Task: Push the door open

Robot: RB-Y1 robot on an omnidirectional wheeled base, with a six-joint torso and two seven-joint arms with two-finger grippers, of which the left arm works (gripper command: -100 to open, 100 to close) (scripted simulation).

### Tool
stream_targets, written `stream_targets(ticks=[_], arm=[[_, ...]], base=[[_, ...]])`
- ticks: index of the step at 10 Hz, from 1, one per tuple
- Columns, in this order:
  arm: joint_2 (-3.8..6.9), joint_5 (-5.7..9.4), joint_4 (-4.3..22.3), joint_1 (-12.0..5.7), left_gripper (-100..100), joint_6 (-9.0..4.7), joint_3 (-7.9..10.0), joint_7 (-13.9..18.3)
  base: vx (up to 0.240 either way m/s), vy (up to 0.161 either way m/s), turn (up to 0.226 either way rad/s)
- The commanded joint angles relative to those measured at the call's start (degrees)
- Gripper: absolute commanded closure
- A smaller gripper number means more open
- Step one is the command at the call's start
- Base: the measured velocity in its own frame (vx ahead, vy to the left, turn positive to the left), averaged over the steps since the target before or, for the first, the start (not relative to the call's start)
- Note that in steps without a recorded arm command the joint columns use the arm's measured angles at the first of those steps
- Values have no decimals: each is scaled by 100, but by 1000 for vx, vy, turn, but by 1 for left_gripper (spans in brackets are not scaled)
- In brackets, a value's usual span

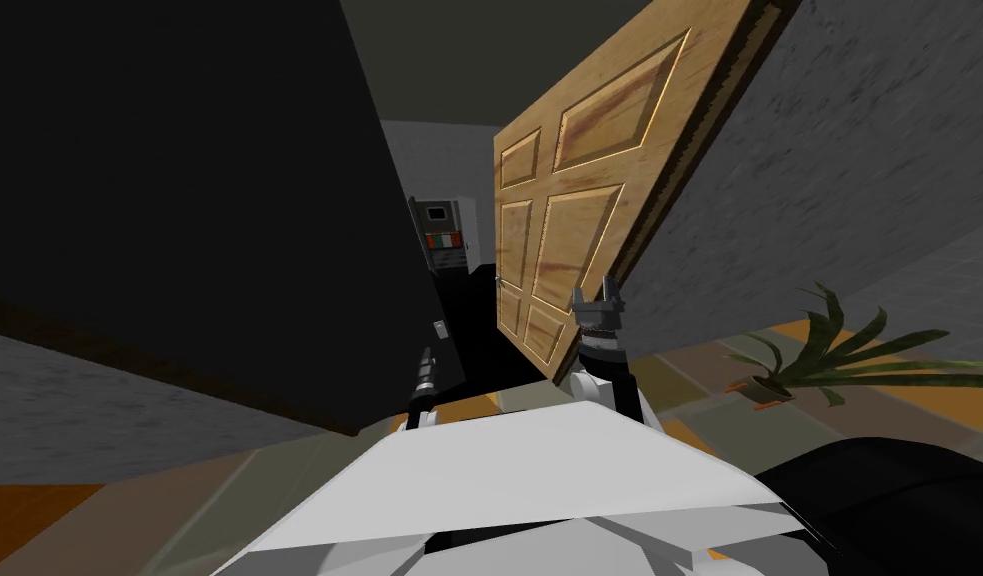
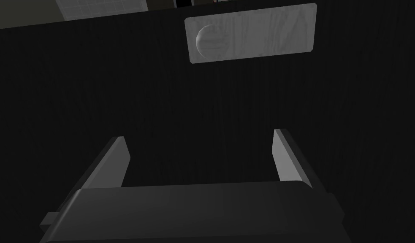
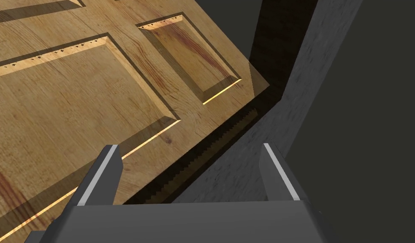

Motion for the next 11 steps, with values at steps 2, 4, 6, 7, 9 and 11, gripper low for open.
stream_targets(ticks=[2, 4, 6, 7, 9, 11], arm=[[69, 12, 25, 2, -100, -45, 24, -7], [75, 23, 55, -2, -100, -81, 46, -12], [41, 33, 83, -5, -100, -115, 67, -17], [12, 38, 96, -7, -100, -131, 76, -20], [-83, 47, 123, -11, -100, -164, 96, -24], [-118, 46, 103, 10, -100, -164, 95, -26]], base=[[177, 20, -22], [199, 36, -23], [188, 37, -25], [204, 28, -21], [188, 30, -20], [114, 19, -6]])
